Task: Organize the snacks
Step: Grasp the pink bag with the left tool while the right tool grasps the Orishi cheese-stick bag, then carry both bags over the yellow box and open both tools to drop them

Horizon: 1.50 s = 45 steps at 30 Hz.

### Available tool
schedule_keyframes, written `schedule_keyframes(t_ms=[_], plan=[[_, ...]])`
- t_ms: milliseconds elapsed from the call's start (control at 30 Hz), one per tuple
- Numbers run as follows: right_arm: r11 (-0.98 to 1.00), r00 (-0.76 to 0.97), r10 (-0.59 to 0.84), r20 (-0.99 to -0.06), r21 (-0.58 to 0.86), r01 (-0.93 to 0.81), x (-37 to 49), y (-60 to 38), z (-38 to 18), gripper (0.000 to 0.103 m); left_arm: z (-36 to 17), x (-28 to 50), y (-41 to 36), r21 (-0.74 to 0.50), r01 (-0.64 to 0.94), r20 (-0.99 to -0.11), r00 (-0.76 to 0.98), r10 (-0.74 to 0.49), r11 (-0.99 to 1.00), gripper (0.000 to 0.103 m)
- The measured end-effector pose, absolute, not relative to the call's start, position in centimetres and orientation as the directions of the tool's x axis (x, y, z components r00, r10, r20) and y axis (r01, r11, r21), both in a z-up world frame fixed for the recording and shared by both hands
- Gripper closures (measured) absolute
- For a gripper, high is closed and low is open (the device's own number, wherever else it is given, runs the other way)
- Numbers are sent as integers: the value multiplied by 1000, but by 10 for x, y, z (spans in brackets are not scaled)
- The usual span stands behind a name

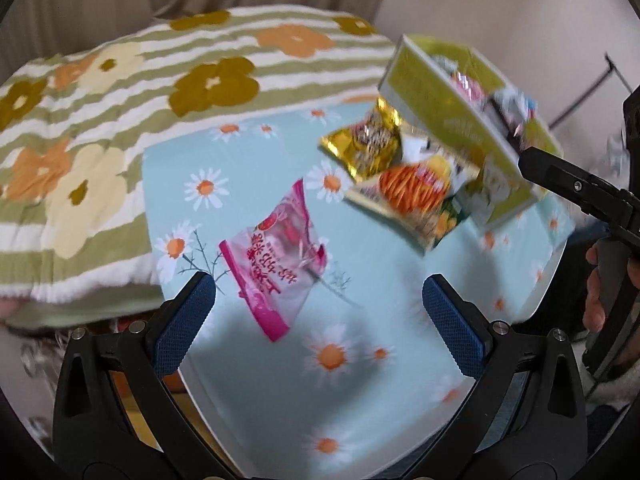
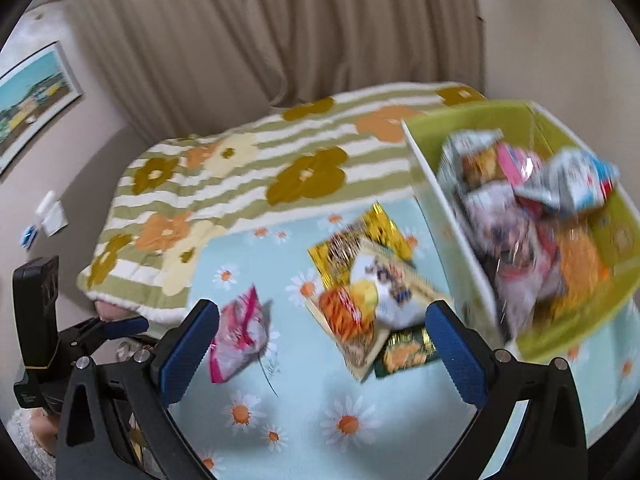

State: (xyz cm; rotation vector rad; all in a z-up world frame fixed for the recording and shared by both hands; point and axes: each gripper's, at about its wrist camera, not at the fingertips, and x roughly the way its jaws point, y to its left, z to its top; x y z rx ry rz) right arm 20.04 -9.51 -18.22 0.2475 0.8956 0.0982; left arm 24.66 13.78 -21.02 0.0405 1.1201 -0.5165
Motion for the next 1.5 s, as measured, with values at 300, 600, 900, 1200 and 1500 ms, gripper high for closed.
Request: schedule_keyframes(t_ms=[300,600,900,1200,1500], plan=[[982,599,70,-798,160,99,206,-80,-238,0,-269,268,122,-52,593,-909,305,-284,803,1],[976,623,15,-782,148,161,226,-82,-263,0,-299,286,106,-10,678,-922,278,-269,735,1],[965,635,-6,-772,163,207,236,-87,-277,0,-313,294,94,22,700,-935,267,-232,714,31],[957,643,-4,-766,184,226,248,-93,-281,0,-308,309,103,-56,653,-924,252,-287,755,47],[954,649,13,-761,204,220,257,-92,-286,0,-301,310,113,-123,587,-912,251,-324,800,54]])
